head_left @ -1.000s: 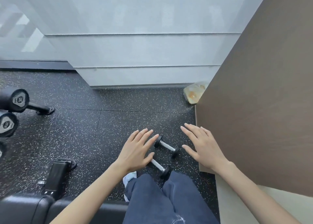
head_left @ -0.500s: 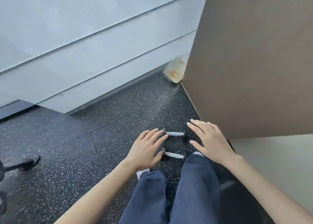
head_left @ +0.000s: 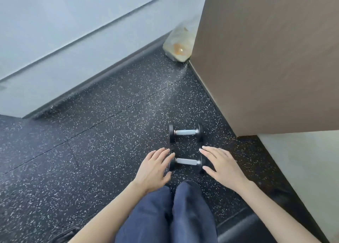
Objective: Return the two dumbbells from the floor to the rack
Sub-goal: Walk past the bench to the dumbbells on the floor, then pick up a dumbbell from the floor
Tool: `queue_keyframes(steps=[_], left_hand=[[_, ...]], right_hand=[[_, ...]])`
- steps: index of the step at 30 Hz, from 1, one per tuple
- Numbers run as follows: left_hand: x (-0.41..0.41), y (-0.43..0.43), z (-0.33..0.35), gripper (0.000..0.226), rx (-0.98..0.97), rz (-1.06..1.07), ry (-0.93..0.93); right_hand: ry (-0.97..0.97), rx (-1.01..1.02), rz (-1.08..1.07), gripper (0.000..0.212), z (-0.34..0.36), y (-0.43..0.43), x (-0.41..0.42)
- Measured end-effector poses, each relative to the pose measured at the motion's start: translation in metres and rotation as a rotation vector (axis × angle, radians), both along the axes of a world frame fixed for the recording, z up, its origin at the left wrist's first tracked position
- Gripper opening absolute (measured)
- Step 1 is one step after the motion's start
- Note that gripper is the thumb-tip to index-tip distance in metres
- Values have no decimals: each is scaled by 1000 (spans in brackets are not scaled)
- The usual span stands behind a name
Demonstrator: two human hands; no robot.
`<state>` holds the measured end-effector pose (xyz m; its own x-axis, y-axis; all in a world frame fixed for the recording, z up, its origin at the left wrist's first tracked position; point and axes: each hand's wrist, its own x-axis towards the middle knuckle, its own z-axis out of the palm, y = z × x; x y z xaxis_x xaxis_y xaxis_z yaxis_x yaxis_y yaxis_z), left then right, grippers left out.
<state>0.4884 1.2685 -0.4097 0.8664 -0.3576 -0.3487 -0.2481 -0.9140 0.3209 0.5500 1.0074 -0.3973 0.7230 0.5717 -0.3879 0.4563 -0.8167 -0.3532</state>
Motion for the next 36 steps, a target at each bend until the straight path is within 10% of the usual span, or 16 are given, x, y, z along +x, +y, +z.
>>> queue_keyframes(steps=[16,36], left_hand=[[-26,-46,-340,66,11,61,77],[-40,-37,-405,86,-152,143,45]], right_hand=[[228,90,-138,53,-341,-25,-31],[188,29,-105,50,-441,18,-63]])
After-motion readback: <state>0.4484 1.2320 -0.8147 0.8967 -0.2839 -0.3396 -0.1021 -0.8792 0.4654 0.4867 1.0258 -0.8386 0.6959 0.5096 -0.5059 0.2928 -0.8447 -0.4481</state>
